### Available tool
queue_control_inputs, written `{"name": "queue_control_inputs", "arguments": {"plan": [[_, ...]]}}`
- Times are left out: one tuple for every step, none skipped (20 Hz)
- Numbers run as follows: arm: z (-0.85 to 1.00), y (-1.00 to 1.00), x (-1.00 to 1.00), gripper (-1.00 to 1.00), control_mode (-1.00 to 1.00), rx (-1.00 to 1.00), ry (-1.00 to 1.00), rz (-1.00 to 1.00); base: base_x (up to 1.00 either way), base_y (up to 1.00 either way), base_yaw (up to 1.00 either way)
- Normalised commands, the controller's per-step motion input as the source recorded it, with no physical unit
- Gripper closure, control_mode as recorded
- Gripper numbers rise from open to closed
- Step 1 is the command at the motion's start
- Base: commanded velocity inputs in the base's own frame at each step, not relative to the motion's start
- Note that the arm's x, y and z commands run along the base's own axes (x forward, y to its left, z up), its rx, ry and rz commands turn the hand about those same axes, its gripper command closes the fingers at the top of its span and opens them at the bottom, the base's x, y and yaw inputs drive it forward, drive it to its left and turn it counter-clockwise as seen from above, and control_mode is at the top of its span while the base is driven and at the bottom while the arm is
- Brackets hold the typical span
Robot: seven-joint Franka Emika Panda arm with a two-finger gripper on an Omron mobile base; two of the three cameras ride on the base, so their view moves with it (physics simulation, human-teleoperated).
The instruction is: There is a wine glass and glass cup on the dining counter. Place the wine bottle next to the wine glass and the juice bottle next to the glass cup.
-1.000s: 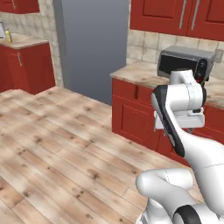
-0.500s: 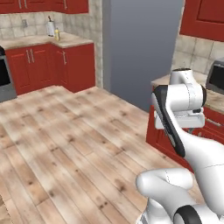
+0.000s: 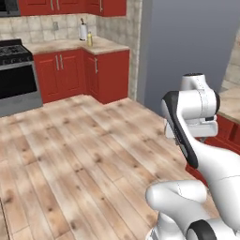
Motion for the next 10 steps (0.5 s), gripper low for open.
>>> {"name": "queue_control_inputs", "arguments": {"plan": [[0.0, 0.0, 0.0, -1.0, 1.0, 0.0, 0.0, 0.0, 0.94, 0.0, 0.19], [0.0, 0.0, 0.0, -1.0, 1.0, 0.0, 0.0, 0.0, 0.94, 0.0, 0.19], [0.0, 0.0, 0.0, -1.0, 1.0, 0.0, 0.0, 0.0, 0.94, 0.0, 0.19], [0.0, 0.0, 0.0, -1.0, 1.0, 0.0, 0.0, 0.0, 0.94, 0.0, 0.19], [0.0, 0.0, 0.0, -1.0, 1.0, 0.0, 0.0, 0.0, 0.94, 0.0, 0.19], [0.0, 0.0, 0.0, -1.0, 1.0, 0.0, 0.0, 0.0, 0.94, 0.0, 0.19], [0.0, 0.0, 0.0, -1.0, 1.0, 0.0, 0.0, 0.0, 0.94, 0.0, 0.19], [0.0, 0.0, 0.0, -1.0, 1.0, 0.0, 0.0, 0.0, 0.94, 0.02, 0.19], [0.0, 0.0, 0.0, -1.0, 1.0, 0.0, 0.0, 0.0, 0.94, 0.04, 0.2], [0.0, 0.0, 0.0, -1.0, 1.0, 0.0, 0.0, 0.0, 0.94, 0.03, 0.21]]}}
